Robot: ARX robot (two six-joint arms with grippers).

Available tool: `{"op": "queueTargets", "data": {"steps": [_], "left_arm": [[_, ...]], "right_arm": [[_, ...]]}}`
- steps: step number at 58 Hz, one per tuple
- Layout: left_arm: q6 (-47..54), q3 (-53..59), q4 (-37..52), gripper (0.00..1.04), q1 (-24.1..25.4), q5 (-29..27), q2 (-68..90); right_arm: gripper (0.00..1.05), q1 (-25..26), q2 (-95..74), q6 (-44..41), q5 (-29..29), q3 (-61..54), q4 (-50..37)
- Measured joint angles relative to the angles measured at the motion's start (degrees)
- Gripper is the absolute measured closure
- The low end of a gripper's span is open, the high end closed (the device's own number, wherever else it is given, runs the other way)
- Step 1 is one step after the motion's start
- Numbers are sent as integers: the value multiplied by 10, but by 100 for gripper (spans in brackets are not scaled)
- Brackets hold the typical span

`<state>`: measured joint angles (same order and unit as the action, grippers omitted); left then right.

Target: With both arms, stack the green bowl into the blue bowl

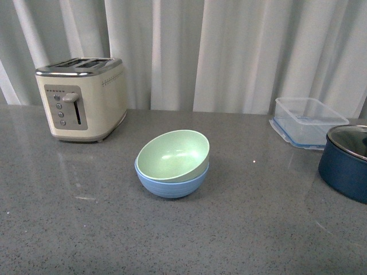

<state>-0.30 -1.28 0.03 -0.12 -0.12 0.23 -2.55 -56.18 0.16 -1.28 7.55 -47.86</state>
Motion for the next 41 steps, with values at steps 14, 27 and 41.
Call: {"op": "queueTargets", "data": {"steps": [14,27,41], "left_arm": [[0,0,0,7,0,0,0],[0,0,0,7,0,0,0],[0,0,0,7,0,0,0]], "right_arm": [[104,24,80,0,11,-50,20],[104,24,176,0,12,-70,104],[104,24,267,0,12,-73,188]]}}
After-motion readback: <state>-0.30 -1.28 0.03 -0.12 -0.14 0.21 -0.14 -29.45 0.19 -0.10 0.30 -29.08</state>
